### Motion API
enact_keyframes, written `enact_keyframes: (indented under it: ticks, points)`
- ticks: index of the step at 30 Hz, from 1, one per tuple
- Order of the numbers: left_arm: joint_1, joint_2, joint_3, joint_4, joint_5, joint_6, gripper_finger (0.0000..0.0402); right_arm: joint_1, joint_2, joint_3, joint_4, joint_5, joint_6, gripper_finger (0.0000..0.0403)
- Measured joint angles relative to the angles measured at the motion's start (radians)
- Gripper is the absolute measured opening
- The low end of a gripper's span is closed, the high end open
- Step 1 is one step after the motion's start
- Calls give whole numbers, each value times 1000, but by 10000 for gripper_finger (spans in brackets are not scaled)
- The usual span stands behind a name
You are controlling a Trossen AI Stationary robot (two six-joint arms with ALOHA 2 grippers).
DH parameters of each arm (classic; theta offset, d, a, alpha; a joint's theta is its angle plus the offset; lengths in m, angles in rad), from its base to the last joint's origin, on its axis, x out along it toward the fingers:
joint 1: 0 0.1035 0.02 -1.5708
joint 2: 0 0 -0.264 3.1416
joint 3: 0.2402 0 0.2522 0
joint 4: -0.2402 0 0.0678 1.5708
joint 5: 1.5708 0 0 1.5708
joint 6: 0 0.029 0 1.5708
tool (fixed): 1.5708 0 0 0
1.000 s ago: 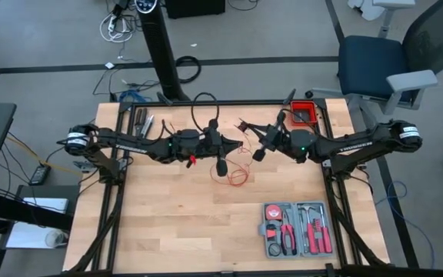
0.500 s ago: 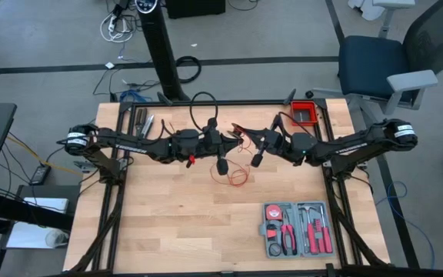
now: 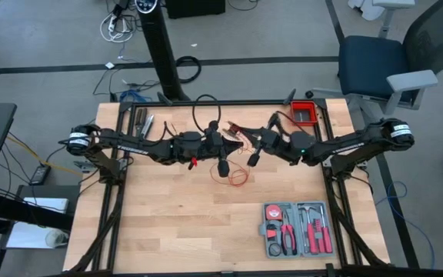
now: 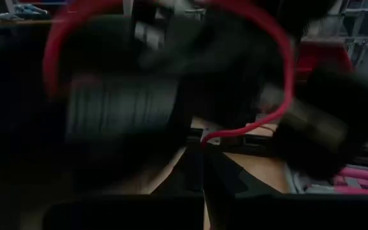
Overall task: Coil cords
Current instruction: Coil the wire
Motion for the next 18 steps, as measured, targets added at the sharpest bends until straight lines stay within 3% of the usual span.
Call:
enact_keyframes:
  ticks: [9,18]
  points:
    - [6,0,0,-137,-100,-52,0,-6,-41,1,7,-99,50,0]
    - [6,0,0,-93,-174,-39,0,0,-26,0,-25,-133,122,0]
